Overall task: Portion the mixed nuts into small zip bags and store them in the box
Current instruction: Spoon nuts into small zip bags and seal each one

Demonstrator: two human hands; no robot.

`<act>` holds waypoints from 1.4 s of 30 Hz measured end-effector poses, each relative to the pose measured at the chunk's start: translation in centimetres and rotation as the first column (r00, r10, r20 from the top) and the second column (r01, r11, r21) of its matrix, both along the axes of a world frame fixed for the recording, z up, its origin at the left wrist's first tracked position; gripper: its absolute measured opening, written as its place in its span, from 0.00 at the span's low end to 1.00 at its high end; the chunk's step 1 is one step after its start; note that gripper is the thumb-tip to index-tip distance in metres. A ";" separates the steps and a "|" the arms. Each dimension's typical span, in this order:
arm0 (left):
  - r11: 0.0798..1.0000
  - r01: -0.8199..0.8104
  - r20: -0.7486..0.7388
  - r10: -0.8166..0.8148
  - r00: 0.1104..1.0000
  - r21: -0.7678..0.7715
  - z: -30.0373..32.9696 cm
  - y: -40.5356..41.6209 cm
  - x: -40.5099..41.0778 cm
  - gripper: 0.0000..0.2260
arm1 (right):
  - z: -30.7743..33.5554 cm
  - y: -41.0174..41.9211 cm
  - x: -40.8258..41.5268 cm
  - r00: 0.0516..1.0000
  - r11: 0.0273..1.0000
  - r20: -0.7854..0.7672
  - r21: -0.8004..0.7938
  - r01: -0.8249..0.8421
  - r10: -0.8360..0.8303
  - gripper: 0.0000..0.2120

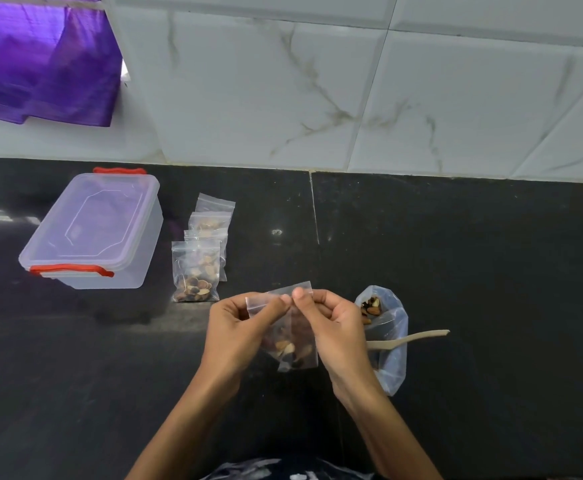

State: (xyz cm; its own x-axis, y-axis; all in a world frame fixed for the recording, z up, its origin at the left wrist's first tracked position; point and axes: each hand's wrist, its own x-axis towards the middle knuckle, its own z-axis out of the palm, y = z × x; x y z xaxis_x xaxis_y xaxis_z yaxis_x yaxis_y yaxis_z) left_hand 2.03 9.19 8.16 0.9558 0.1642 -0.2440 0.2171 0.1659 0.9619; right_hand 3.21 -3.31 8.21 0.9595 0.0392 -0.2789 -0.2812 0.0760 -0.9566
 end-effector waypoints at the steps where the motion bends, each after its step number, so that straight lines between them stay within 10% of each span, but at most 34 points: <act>1: 1.000 -0.016 0.012 0.016 1.000 0.009 0.0 0.0 0.1 0.04 | 0.0 0.0 -0.1 1.000 1.000 -0.005 0.017 -0.004 0.004 0.09; 27: 0.987 0.097 -0.002 -0.098 0.995 -0.125 -1.0 0.2 0.3 0.13 | -0.8 0.5 0.2 0.990 0.990 0.011 -0.028 0.138 -0.138 0.07; 42: 0.948 0.023 0.174 -0.082 0.981 0.318 -1.9 -0.8 -0.2 0.19 | -0.7 1.0 0.3 0.987 0.982 -0.086 0.119 0.144 -0.134 0.04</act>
State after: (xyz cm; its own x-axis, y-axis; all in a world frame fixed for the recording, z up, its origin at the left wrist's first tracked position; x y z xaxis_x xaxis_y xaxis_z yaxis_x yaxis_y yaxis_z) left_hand 1.83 8.35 6.29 0.9883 0.1524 -0.0091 0.0332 -0.1569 0.9870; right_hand 3.46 -2.36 7.51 0.9337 -0.0542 -0.3540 -0.3324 0.2370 -0.9129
